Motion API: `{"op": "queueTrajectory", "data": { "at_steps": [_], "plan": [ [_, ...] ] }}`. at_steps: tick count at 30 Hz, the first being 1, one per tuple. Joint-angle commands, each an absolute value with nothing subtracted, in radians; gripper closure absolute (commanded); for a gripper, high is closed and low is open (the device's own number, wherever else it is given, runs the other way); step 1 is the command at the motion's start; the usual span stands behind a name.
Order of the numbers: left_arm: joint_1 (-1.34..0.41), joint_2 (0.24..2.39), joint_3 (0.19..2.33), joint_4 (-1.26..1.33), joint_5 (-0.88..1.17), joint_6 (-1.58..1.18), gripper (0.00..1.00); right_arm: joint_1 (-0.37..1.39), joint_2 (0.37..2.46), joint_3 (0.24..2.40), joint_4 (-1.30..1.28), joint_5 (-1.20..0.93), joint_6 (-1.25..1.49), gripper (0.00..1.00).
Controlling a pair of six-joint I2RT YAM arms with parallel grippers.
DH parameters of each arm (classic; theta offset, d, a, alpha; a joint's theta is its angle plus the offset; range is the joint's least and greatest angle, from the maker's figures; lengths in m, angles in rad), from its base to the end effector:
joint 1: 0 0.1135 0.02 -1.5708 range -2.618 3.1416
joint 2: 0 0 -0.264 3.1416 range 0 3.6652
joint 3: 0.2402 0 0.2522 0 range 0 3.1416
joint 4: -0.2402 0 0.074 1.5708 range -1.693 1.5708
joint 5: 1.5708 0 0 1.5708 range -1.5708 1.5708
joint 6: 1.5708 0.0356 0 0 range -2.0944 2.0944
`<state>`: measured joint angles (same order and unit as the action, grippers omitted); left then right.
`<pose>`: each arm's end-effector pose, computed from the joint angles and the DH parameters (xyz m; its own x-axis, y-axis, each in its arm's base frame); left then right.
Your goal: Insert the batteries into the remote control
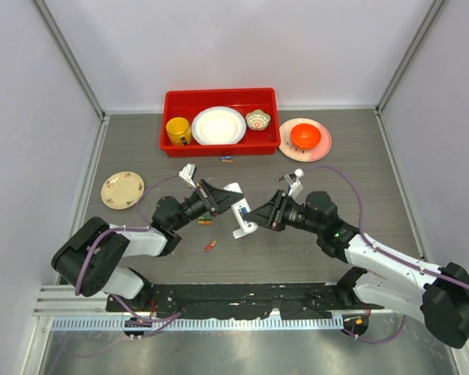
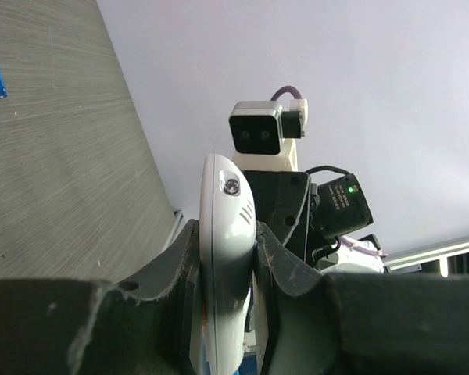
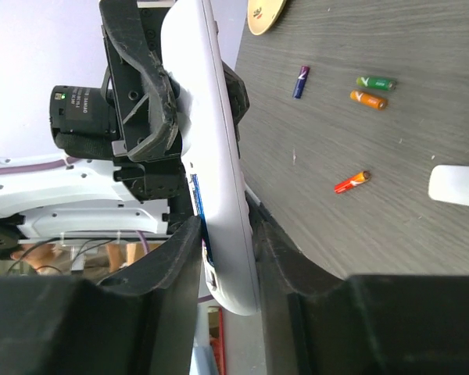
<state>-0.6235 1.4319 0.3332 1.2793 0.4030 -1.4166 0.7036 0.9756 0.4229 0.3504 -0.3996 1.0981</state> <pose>0.1975 -0.1592 0.2033 -0.8178 -0.5315 -0.2207 0.2747 -0.0235 -0.9612 0.1562 0.1507 0.2331 -0.8591 0.3467 -0.3764 -0.2672 0.3233 0.9078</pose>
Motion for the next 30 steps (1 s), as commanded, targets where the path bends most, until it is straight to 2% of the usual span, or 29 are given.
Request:
{"op": "queueTrajectory", "data": {
  "at_steps": [1,6,7,10,12,13,16,22,27,30],
  "plan": [
    [-0.627,1.407,0.376,1.546,0.413,-1.410,1.00,0.700,0.982,0.465,0.341,-0.376,1.074,0.73],
    [-0.629,1.407,0.382,1.546,0.408,-1.408,1.00,0.700,0.991,0.460,0.322,-0.364,1.074,0.83],
    [-0.627,1.407,0.385,1.546,0.410,-1.408,1.00,0.699,0.994,0.459,0.318,-0.365,1.075,0.88],
    [-0.627,1.408,0.388,1.546,0.413,-1.407,1.00,0.700,0.994,0.454,0.325,-0.371,1.075,0.91],
    [-0.629,1.411,0.388,1.546,0.416,-1.405,1.00,0.699,0.989,0.454,0.334,-0.374,1.084,0.85],
    [-0.629,1.413,0.387,1.546,0.416,-1.404,1.00,0.699,0.986,0.454,0.340,-0.373,1.094,0.72],
    [-0.629,1.419,0.376,1.546,0.419,-1.401,1.00,0.692,0.971,0.462,0.348,-0.367,1.109,0.53],
    [-0.629,1.422,0.367,1.546,0.422,-1.394,1.00,0.667,0.946,0.508,0.324,-0.356,1.104,0.46],
    [-0.634,1.425,0.371,1.546,0.422,-1.394,1.00,0.661,0.971,0.534,0.311,-0.354,1.081,0.47],
    [-0.635,1.424,0.371,1.546,0.422,-1.394,1.00,0.661,0.999,0.538,0.328,-0.365,1.081,0.51]
  ]
}}
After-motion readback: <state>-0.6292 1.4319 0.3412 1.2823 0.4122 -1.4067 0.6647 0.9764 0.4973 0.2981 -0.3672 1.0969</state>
